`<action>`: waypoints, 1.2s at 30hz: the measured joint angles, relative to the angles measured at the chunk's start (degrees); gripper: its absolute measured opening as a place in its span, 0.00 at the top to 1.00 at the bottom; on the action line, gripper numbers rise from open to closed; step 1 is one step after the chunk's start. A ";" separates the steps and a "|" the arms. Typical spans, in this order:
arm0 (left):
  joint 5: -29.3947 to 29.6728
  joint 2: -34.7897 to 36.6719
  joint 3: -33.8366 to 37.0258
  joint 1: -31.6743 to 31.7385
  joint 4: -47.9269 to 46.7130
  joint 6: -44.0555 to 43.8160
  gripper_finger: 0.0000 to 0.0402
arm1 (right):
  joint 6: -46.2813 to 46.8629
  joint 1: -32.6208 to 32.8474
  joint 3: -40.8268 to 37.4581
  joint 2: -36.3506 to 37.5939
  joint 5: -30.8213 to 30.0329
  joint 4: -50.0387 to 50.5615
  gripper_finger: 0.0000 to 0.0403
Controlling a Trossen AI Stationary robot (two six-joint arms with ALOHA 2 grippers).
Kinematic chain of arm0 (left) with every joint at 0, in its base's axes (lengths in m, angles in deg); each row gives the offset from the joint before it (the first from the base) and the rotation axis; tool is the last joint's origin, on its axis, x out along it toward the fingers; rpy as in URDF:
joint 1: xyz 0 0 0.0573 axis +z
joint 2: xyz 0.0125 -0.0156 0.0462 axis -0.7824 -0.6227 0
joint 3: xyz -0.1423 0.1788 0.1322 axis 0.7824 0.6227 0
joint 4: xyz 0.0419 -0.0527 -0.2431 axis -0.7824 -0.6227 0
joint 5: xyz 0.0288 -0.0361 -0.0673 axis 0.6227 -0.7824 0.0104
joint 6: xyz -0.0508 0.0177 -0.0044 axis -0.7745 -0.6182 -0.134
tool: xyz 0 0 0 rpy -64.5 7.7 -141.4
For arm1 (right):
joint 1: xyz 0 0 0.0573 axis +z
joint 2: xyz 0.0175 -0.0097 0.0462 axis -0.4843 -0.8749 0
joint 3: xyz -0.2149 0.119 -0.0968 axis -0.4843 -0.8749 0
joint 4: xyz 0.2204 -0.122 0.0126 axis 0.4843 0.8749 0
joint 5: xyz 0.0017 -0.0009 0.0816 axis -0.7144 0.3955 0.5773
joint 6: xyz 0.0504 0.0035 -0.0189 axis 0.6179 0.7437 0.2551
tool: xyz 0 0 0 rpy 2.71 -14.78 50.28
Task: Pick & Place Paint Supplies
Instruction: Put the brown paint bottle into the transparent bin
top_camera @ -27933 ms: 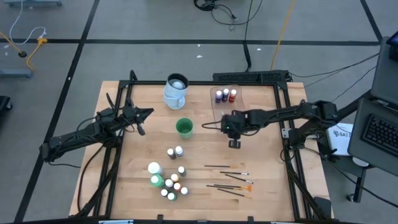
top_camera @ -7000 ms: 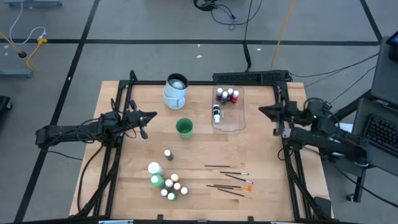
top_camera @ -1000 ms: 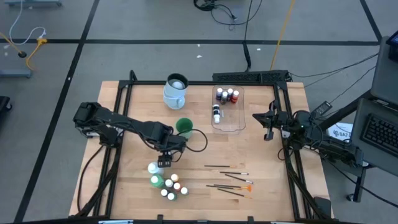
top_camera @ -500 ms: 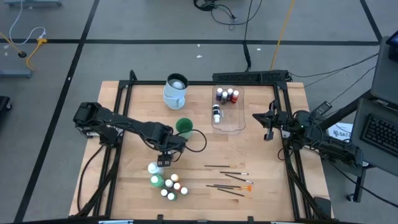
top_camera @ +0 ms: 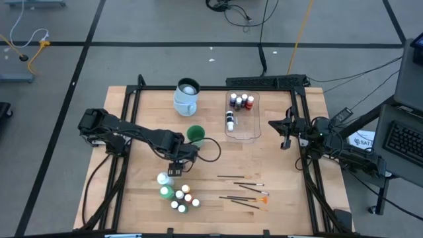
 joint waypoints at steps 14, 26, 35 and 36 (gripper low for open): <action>-2.50 0.07 -0.09 -0.06 0.44 2.98 0.75 | -0.47 0.00 0.01 -0.01 -0.15 0.42 0.99; -0.51 0.00 -7.20 -0.07 -5.45 8.25 0.75 | 0.07 0.00 0.00 -0.01 -0.17 0.59 0.99; 4.29 0.00 -25.82 1.31 -7.84 14.16 0.75 | -0.07 0.00 0.00 -0.01 -0.19 0.81 0.99; 6.41 0.00 -28.21 1.75 -7.39 14.91 0.75 | -0.10 0.00 0.01 -0.01 -0.18 0.81 0.99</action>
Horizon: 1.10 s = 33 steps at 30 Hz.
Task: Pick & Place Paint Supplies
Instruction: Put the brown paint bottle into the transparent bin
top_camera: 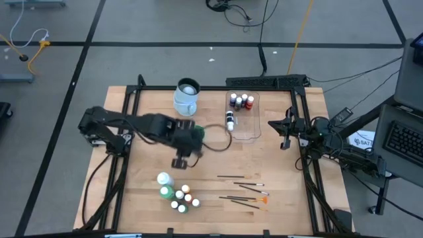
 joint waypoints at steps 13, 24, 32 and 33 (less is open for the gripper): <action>-2.02 -9.83 -21.01 17.19 16.38 4.25 0.75 | -1.87 0.00 0.00 0.00 -0.01 -0.04 0.99; -9.02 -35.89 -35.51 26.01 15.11 12.47 0.75 | -2.91 0.00 0.00 0.02 -0.04 -0.90 0.99; -10.23 -39.50 -36.40 27.94 15.52 13.22 0.75 | -4.96 0.00 0.00 0.00 0.00 -0.90 0.99; -10.41 -39.84 -36.40 27.97 15.50 13.11 0.75 | -5.25 0.00 0.00 0.00 0.00 -0.94 0.99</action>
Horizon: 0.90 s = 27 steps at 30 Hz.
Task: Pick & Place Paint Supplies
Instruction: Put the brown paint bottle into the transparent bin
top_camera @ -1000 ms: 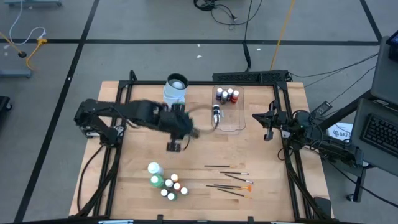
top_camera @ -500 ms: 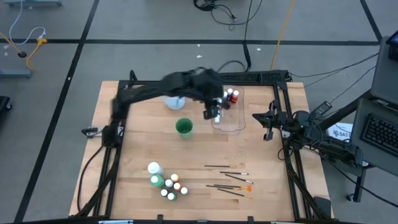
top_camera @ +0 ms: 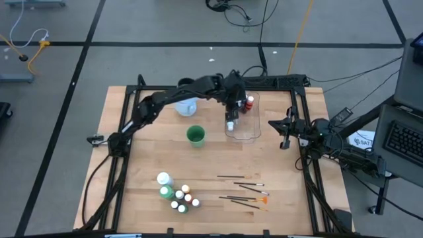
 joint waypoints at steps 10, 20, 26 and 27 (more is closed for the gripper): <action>4.50 -3.78 0.04 -1.63 -0.15 0.42 0.75 | 1.00 0.00 -0.01 0.02 0.04 -0.89 0.99; 7.28 -5.41 0.00 -1.60 -0.73 0.90 0.75 | 0.92 0.00 -0.01 0.02 0.02 -1.06 0.99; 7.83 -6.90 -0.04 -1.44 0.23 1.44 0.75 | -0.74 0.00 -0.02 0.02 0.00 -2.21 0.99; 7.94 -6.98 -0.04 -1.45 0.69 1.49 0.75 | -1.13 0.00 0.00 0.01 0.02 -2.21 0.99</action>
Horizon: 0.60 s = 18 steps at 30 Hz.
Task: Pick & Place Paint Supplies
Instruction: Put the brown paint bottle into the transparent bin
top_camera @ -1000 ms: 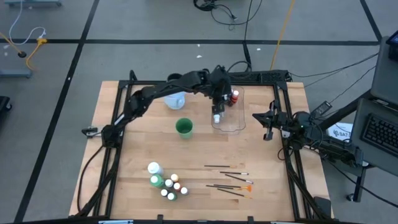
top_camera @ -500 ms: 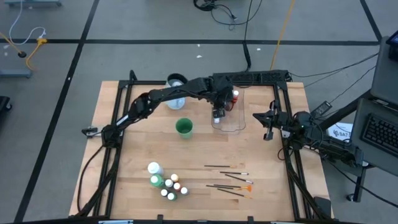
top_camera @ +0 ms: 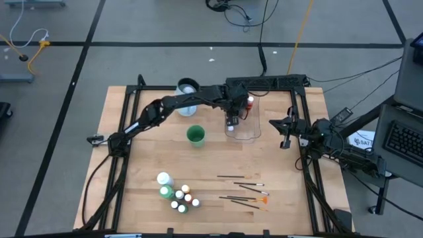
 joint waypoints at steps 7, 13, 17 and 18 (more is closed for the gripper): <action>0.43 -0.13 0.00 -0.02 -0.49 -0.19 0.75 | -0.75 0.00 0.00 -0.01 -0.02 -0.35 0.99; 0.80 -0.13 0.00 0.00 -0.99 0.49 0.73 | -0.64 0.00 -0.01 -0.01 -0.02 -0.34 0.99; 1.98 -0.18 0.00 0.01 0.11 0.93 0.72 | -0.60 0.00 -0.01 -0.01 -0.02 -0.33 0.99; 2.26 -0.22 0.00 0.01 0.64 1.41 0.72 | -0.60 0.00 0.00 -0.01 -0.02 -0.33 0.99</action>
